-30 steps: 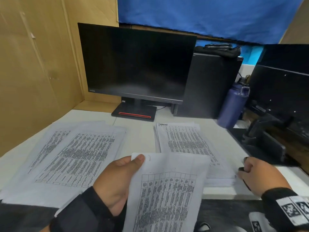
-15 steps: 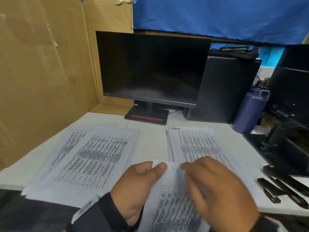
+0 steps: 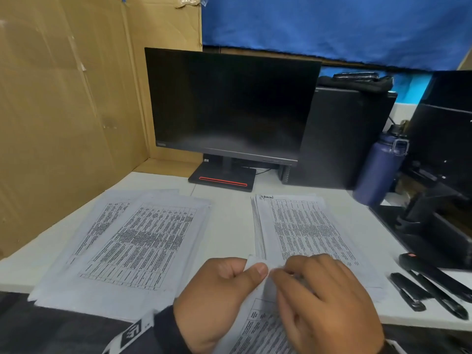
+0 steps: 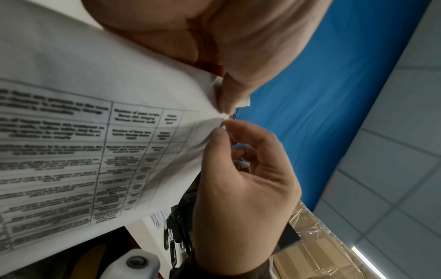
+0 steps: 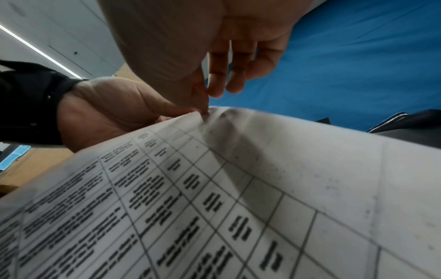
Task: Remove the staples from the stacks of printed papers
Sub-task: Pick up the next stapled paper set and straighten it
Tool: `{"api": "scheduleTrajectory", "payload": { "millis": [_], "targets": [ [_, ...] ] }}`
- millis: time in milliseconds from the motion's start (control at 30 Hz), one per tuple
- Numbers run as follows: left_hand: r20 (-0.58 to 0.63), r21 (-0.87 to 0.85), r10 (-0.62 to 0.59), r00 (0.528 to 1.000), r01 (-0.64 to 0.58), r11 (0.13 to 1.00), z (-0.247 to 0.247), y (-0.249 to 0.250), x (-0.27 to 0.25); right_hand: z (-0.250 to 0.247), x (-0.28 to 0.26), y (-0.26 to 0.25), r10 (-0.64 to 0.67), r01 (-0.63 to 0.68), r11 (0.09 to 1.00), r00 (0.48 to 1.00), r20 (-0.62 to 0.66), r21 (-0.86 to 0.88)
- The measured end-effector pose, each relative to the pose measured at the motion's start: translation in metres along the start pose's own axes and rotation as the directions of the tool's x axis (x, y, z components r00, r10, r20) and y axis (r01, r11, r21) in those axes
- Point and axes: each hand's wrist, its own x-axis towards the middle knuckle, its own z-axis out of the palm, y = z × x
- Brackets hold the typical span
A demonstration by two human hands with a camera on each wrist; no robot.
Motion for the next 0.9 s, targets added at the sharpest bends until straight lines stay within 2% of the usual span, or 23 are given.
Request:
{"api": "scheduleTrajectory", "payload": {
  "millis": [133,333,500,633,767,833,900],
  "targets": [
    [-0.023,0.081,0.066,0.998,-0.064,0.995,0.002,0.000,-0.002,0.006,-0.001,-0.007,-0.047,0.047,0.999,0.999,-0.018,0.002],
    [-0.026,0.133,0.106,0.994,-0.101,0.986,0.003,0.000,0.000,0.004,0.000,-0.010,0.050,-0.052,0.998,0.998,-0.034,-0.045],
    [-0.003,0.183,0.089,0.996,-0.087,0.979,0.004,0.009,-0.006,0.004,0.000,-0.005,0.060,-0.063,0.993,0.998,-0.029,-0.100],
    [0.018,0.208,0.113,0.993,-0.114,0.971,0.006,0.010,-0.007,0.006,0.001,-0.010,0.138,-0.132,0.986,0.989,0.053,-0.101],
    [0.029,0.286,0.159,0.987,-0.160,0.945,0.006,0.015,-0.009,-0.002,0.006,-0.020,0.302,-0.320,0.943,0.938,0.169,0.091],
    [0.021,0.334,0.201,0.979,-0.196,0.922,0.003,0.014,-0.007,-0.006,0.010,-0.024,0.434,-0.470,0.856,0.880,0.192,0.215],
    [-0.044,0.364,0.253,0.966,-0.221,0.905,0.004,0.017,-0.007,-0.003,0.012,-0.026,0.557,-0.594,0.727,0.804,0.210,0.346]
  ]
}}
